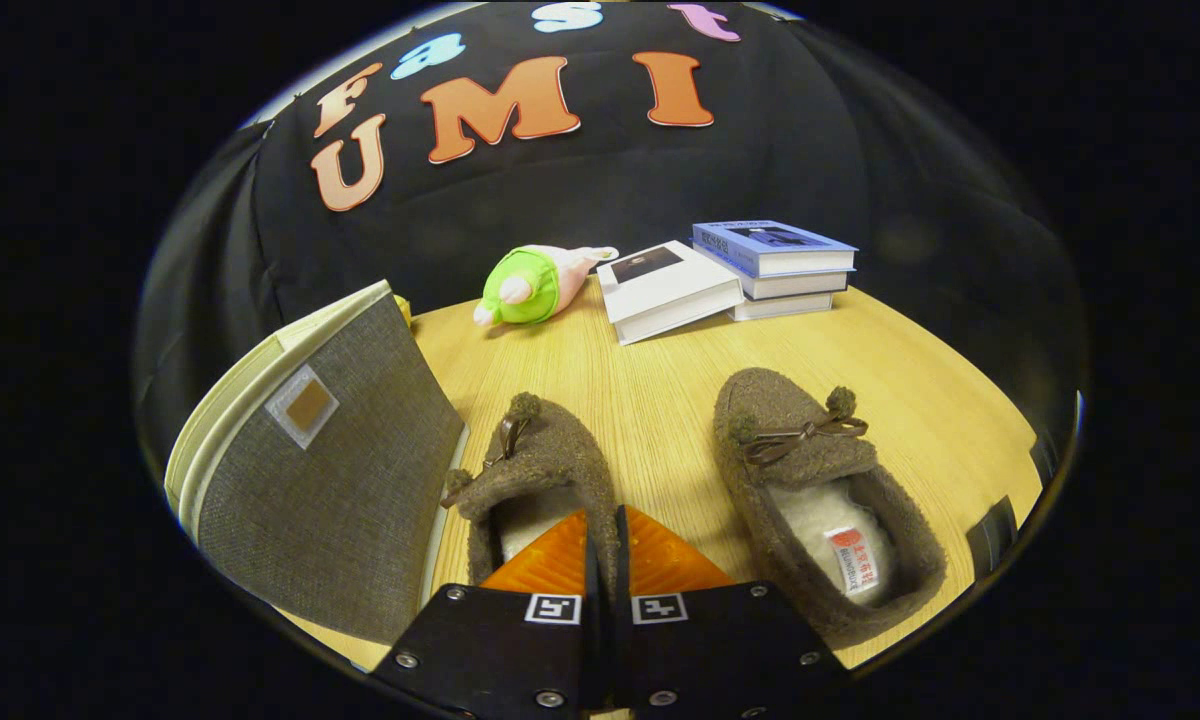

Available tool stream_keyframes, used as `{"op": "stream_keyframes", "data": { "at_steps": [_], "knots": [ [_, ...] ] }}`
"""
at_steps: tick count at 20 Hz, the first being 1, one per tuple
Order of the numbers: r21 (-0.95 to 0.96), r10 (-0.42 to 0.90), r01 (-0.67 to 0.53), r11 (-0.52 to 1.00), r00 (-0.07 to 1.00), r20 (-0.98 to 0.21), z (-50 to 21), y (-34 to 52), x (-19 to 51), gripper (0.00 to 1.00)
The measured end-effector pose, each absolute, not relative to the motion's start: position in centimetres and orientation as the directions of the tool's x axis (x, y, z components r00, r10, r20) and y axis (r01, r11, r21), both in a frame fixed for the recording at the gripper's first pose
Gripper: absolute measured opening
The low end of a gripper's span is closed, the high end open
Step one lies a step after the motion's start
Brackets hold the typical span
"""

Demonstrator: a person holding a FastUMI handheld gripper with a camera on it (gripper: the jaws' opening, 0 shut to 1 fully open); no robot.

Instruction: Open the storage box then place both shoes into the box .Put the left shoe in first, then the right shoe, with the right side of both shoes facing outward in a uniform manner.

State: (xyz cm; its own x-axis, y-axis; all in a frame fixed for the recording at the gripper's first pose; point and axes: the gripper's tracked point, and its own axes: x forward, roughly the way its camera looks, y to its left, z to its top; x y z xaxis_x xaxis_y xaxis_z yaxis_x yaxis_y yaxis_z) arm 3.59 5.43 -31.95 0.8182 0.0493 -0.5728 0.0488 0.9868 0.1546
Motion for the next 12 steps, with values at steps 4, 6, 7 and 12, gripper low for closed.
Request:
{"op": "stream_keyframes", "data": {
  "at_steps": [4, 6, 7, 12],
  "knots": [
    [0.179, 0.036, 0.069, 0.981, 0.849, -0.527, -29.1, 5.2, 4.0, 0.04],
    [0.192, 0.029, 0.08, 0.978, 0.86, -0.509, -27.3, 4.9, 4.1, 0.04],
    [0.205, 0.026, 0.088, 0.975, 0.868, -0.496, -26.2, 4.9, 4.0, 0.04],
    [0.255, 0.021, 0.086, 0.963, 0.921, -0.389, -19.3, 6.0, 4.4, 0.04]
  ]
}}
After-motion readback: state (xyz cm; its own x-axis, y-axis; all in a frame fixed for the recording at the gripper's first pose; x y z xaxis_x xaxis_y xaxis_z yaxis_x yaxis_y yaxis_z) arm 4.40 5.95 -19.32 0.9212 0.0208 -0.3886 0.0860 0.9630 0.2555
